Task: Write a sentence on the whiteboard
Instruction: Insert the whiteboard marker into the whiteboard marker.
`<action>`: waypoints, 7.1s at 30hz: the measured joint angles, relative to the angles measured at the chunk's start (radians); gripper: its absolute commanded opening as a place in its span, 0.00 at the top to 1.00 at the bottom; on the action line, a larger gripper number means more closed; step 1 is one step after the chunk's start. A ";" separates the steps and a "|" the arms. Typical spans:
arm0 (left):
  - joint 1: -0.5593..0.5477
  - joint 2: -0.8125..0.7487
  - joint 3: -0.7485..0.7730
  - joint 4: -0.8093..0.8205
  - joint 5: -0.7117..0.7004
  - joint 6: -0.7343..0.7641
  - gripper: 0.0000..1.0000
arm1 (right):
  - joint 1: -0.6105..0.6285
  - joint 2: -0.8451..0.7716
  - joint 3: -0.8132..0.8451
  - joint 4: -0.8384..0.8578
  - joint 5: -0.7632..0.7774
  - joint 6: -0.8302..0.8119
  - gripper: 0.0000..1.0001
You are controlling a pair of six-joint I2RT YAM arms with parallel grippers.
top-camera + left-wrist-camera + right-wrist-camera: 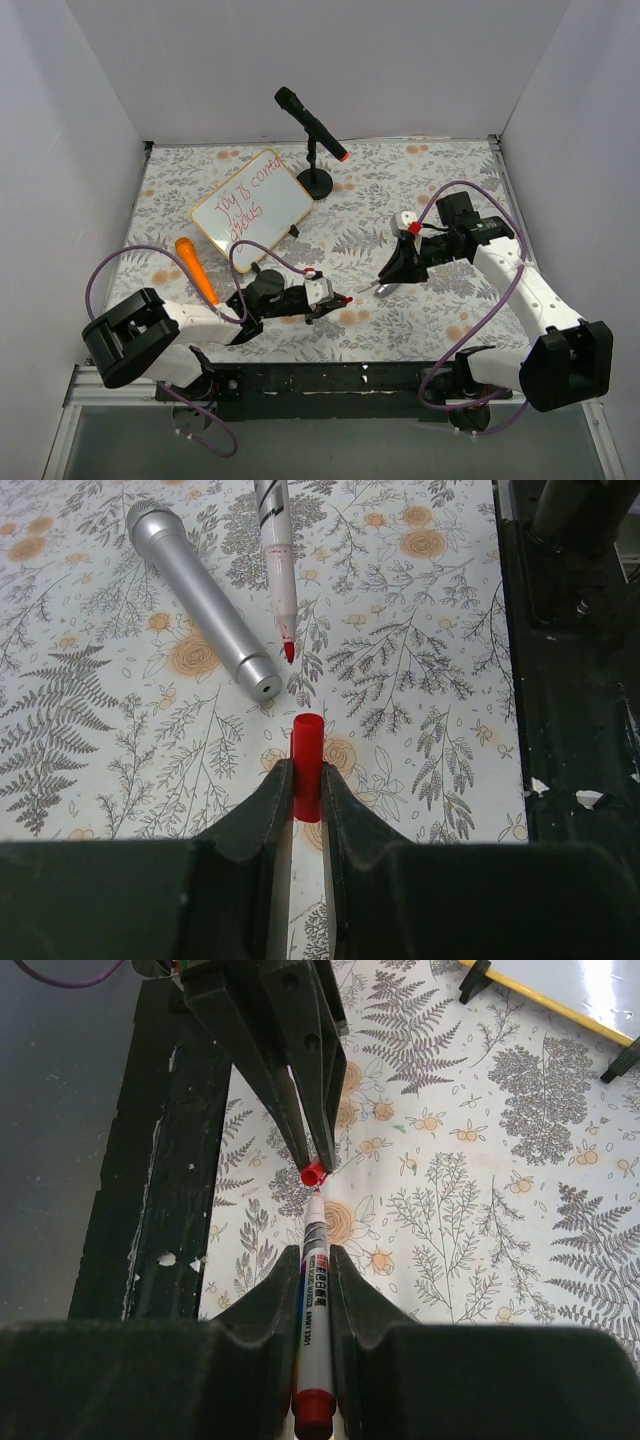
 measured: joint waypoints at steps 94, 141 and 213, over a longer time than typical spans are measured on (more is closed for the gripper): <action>0.003 0.093 0.048 0.004 -0.021 -0.192 1.00 | 0.097 0.033 0.000 0.068 0.116 0.104 0.99; 0.013 0.225 0.110 0.104 0.029 -0.330 1.00 | 0.158 0.150 -0.002 0.116 0.191 0.152 0.99; 0.014 0.383 0.190 0.049 -0.131 -0.225 0.87 | 0.199 0.325 0.006 0.332 0.354 0.343 0.99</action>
